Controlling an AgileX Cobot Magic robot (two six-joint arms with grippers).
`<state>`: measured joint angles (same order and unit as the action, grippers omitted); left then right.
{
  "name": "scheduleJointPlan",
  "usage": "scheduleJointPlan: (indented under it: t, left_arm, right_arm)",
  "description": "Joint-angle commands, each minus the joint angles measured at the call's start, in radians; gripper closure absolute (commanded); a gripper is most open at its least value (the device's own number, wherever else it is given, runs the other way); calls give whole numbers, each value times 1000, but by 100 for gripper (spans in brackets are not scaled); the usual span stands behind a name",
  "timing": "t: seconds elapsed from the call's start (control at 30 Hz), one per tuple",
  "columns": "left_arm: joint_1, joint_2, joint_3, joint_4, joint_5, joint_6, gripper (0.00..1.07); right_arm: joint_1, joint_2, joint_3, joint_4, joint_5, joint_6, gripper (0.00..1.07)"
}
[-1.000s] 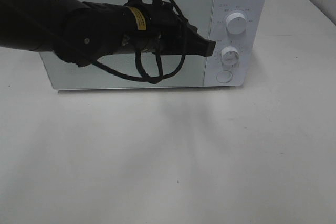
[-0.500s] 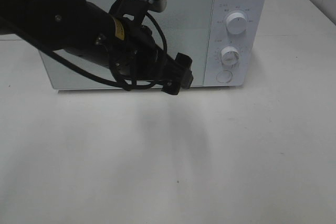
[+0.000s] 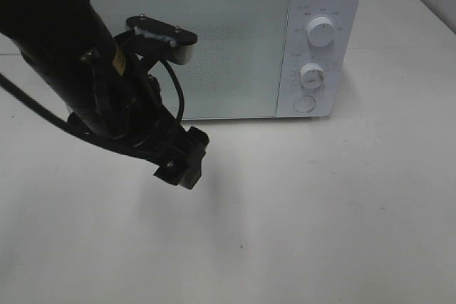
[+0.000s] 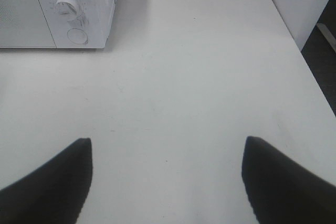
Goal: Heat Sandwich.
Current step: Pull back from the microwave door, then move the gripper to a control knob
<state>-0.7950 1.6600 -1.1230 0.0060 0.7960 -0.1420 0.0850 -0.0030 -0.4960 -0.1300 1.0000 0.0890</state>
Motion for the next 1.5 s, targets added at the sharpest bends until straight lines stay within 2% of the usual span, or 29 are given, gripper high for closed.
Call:
scheduleJointPlan:
  t: [0.03,0.2,0.27,0.3,0.43,0.47,0.5,0.57,0.67,0.7,0.73,0.8,0.83,0.87,0.97,1.17,1.3,1.33,1.47,1.5]
  left_arm:
    - [12,-30,1,0,63,-8,8]
    - [114,-80,1,-27,109,5,8]
    - [192,-126,1,-31,131,32,8]
    - [192,-126,1,-31,131,32,8]
    - [343,-207,1,-35,187,65,8]
    - [343,-207,1,-35,187,65,8]
    - [378,-223,1,-35,203,74,8]
    - [474,-268,2,-35,249,94,8]
    - [533,-301,3,-34,272,110,8]
    - [601,-331,3,-35,293,132,8]
    - [635,-347,3,-34,303,142,8]
    - [696,-374,3,-35,319,156,8]
    - [696,-374,3,-35,319,156,8]
    - [754,-406,3,-48,327,166,8]
    - [824,-453,7,-98,327,174,9]
    - [847,-537,76,-151,309,224,9]
    - [847,-640,207,-153,299,233,9]
    - [847,-640,207,-153,299,233,9]
    - [847,-785,334,-137,282,233,9]
    - [847,-785,334,-137,282,233,9]
  right_arm:
    - [-4,-29,0,2,-3,3,32]
    - [-4,-29,0,2,-3,3,32]
    - [-4,-29,0,2,-3,3,32]
    - [-4,-29,0,2,-3,3,32]
    - [-4,-29,0,2,-3,3,32]
    - [-4,-29,0,2,-3,3,32]
    - [-4,-29,0,2,-3,3,32]
    - [-4,-29,0,2,-3,3,32]
    - [-4,-29,0,2,-3,3,32]
    - [-4,-29,0,2,-3,3,32]
    - [-4,-29,0,2,-3,3,32]
    - [-4,-29,0,2,-3,3,32]
    - [-4,-29,0,2,-3,3,32]
    - [-4,-29,0,2,-3,3,32]
    - [-4,-29,0,2,-3,3,32]
    - [-4,-29,0,2,-3,3,32]
    - [-4,-29,0,2,-3,3,32]
    - [-4,-29,0,2,-3,3,32]
    - [-4,-29,0,2,-3,3,32]
    - [-4,-29,0,2,-3,3,32]
